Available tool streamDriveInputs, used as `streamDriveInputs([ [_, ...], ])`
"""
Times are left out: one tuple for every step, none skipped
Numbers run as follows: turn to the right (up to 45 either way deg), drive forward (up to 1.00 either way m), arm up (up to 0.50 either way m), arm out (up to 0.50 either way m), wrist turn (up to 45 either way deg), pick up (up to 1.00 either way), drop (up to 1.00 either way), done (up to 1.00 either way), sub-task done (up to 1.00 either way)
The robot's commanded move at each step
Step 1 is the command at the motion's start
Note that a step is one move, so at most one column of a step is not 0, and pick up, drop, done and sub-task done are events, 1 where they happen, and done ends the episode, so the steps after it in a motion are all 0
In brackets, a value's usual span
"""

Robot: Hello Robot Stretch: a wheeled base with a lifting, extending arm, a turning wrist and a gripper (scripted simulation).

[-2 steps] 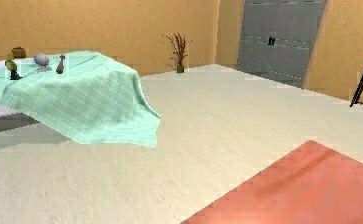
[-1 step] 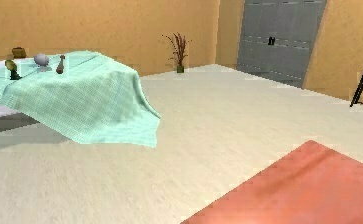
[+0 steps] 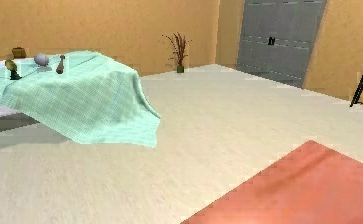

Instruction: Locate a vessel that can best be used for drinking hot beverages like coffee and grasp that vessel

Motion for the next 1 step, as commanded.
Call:
streamDriveInputs([
  [0.0,0.00,0.00,0.00,0.0,0.00,0.00,1.00,0.00],
])
